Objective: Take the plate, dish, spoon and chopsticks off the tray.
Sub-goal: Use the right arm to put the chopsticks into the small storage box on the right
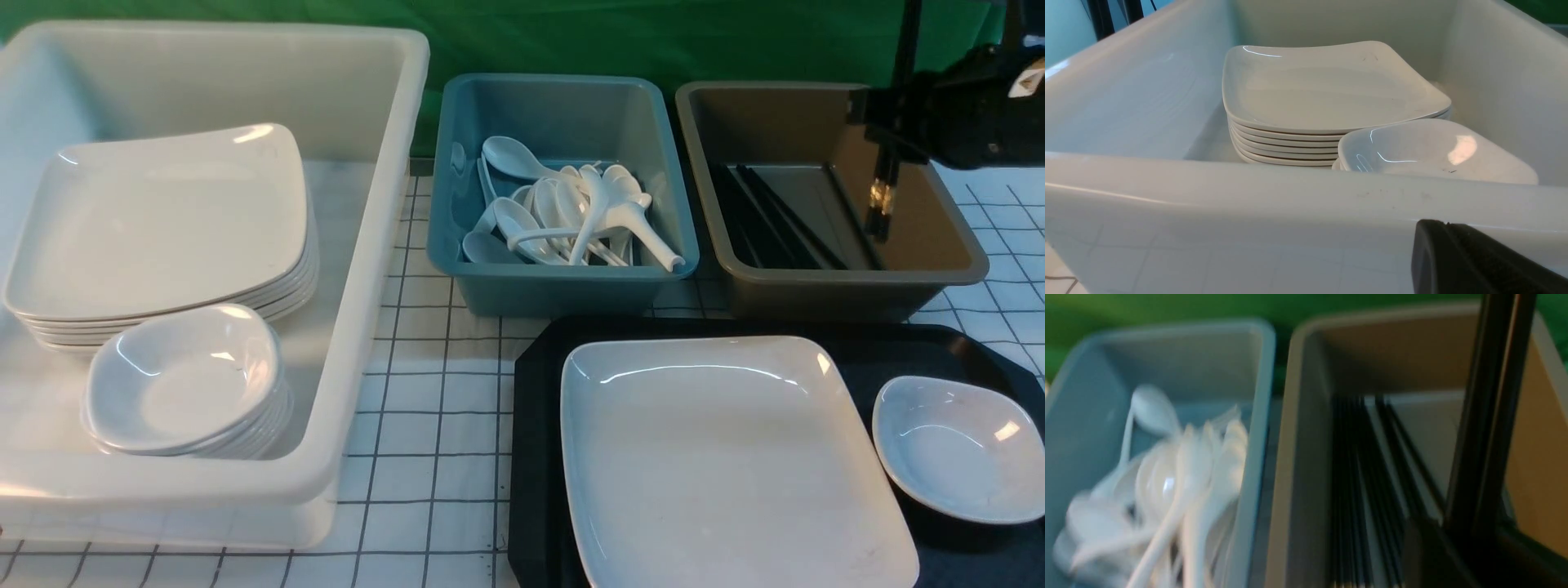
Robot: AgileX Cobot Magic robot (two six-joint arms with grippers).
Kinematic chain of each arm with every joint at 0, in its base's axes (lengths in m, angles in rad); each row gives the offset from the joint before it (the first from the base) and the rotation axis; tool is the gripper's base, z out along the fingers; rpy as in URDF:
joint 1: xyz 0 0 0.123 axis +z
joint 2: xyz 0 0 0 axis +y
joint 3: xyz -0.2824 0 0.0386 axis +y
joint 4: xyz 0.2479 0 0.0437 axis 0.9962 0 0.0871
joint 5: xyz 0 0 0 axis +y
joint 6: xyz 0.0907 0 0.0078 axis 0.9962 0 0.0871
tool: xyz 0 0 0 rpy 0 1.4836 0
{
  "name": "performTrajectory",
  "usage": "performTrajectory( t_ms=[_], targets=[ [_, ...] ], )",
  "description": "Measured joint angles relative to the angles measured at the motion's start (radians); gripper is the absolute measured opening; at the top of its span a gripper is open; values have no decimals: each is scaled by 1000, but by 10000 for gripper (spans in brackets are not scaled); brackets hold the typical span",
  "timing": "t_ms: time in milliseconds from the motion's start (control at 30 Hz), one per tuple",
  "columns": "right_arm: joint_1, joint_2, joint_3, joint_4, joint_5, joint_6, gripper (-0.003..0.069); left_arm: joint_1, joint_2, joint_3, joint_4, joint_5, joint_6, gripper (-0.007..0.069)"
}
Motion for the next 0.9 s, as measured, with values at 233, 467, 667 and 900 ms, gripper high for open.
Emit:
performTrajectory(
  t_ms=[233,467,667,900],
  targets=[
    [0,203,0,0,-239,33,198,0,0,0,0,0,0,22],
    [0,273,0,0,-181,131,273,0,0,0,0,0,0,22],
    [0,264,-1,0,-51,177,278,0,0,0,0,0,0,22],
    [0,148,-1,0,75,167,272,0,0,0,0,0,0,22]
  ],
)
